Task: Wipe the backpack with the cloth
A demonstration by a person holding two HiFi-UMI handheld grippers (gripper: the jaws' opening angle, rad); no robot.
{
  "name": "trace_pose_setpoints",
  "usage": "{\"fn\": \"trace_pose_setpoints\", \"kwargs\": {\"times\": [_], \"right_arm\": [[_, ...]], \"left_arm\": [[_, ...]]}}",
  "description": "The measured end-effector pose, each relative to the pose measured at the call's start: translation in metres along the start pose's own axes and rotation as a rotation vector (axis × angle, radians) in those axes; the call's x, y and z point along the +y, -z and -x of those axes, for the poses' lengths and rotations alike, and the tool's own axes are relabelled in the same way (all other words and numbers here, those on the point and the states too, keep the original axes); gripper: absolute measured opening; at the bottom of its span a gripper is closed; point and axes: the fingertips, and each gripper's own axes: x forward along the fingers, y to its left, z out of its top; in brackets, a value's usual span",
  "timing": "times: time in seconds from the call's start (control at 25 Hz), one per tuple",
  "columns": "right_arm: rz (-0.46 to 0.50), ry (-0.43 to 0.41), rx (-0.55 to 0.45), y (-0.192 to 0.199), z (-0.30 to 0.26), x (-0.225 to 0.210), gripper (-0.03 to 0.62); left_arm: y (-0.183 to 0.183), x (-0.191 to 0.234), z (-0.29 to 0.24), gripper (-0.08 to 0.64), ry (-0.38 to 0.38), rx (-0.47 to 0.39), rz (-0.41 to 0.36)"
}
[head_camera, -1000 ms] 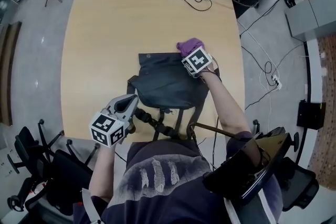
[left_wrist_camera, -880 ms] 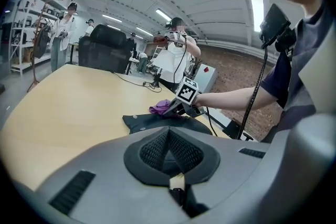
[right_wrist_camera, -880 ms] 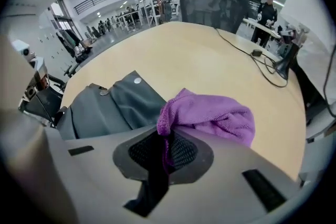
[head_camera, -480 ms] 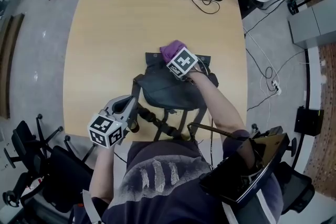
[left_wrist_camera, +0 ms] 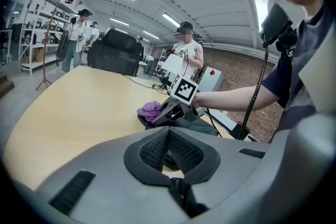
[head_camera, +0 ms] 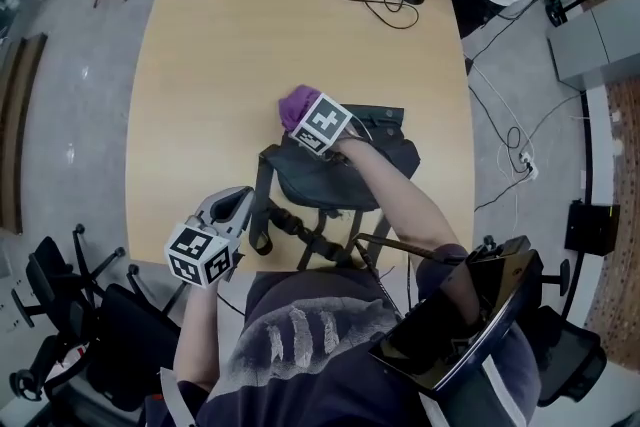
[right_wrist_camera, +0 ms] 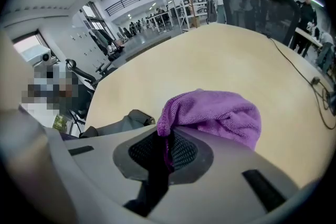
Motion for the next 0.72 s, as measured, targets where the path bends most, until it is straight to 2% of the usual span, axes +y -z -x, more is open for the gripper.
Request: {"fn": "trace_pose_setpoints", "kwargs": {"times": [0.16, 0.4, 0.52, 0.6, 0.64, 0.72], "right_arm": [[-0.04, -0.081, -0.068, -0.016, 0.004, 0.021, 0.031], [-0.345, -0.377, -0.331, -0.054, 0.06, 0.057, 0.031], [-0.458, -0.54, -0.425, -0.061, 0.095, 0.078, 0.031], [-0.513, -0.623, -0.425, -0.052, 0.102, 0.088, 0.031], [-0.529, -0.632, -0.399, -0.042, 0.098, 0.09, 0.031], [-0.538, -0.551, -0.313, -0.016, 0.078, 0.083, 0.031]], "left_arm": [[0.002, 0.004, 0.004, 0.006, -0.009, 0.008, -0.011], [0.003, 0.003, 0.003, 0.006, 0.008, 0.005, -0.015], [0.006, 0.001, 0.001, 0.007, 0.022, 0.011, -0.017], [0.007, 0.001, -0.001, 0.006, 0.03, 0.012, -0.019], [0.008, 0.0, -0.002, 0.007, 0.034, 0.015, -0.02], [0.01, -0.003, -0.003, 0.007, 0.044, 0.021, -0.025]]}}
